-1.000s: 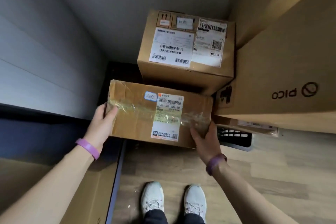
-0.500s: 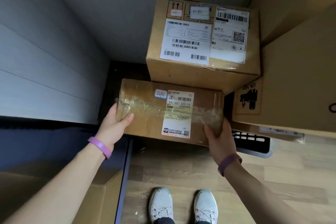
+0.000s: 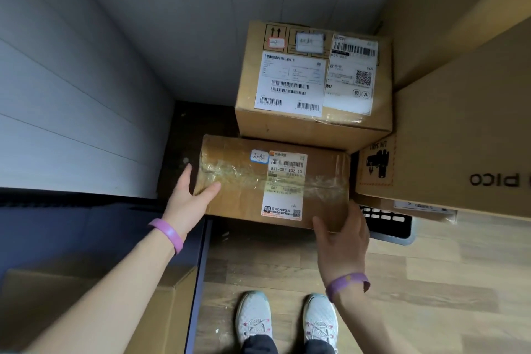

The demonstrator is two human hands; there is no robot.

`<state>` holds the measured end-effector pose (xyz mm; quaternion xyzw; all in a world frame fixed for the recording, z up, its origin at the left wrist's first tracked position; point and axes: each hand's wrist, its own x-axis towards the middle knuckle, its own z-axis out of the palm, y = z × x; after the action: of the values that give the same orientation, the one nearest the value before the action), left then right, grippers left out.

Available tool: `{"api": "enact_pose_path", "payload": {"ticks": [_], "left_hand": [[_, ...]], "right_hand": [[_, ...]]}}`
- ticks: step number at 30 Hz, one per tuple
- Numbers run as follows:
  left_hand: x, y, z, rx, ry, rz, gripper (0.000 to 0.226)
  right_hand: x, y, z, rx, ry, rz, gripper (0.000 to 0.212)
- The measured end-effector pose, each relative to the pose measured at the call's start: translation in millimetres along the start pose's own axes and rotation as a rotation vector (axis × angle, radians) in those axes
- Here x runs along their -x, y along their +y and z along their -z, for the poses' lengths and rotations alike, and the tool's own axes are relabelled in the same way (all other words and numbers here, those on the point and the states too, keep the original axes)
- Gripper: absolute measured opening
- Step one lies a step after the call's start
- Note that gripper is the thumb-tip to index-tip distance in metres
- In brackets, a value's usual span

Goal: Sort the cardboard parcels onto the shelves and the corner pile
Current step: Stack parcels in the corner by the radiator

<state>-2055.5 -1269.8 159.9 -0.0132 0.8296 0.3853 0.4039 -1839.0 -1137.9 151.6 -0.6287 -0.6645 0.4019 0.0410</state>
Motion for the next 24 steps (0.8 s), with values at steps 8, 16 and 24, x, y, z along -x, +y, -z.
{"api": "enact_pose_path", "payload": {"ticks": [8, 16, 24], "left_hand": [[85, 66, 9, 0.037, -0.078, -0.040, 0.068], [186, 137, 41, 0.175, -0.115, 0.010, 0.078], [298, 223, 83, 0.208, -0.046, -0.107, 0.057]], "right_hand": [[33, -96, 37, -0.107, -0.176, 0.111, 0.064], [83, -199, 126, -0.122, -0.271, 0.165, 0.060], [147, -276, 212, -0.043, -0.345, 0.288, 0.056]]}}
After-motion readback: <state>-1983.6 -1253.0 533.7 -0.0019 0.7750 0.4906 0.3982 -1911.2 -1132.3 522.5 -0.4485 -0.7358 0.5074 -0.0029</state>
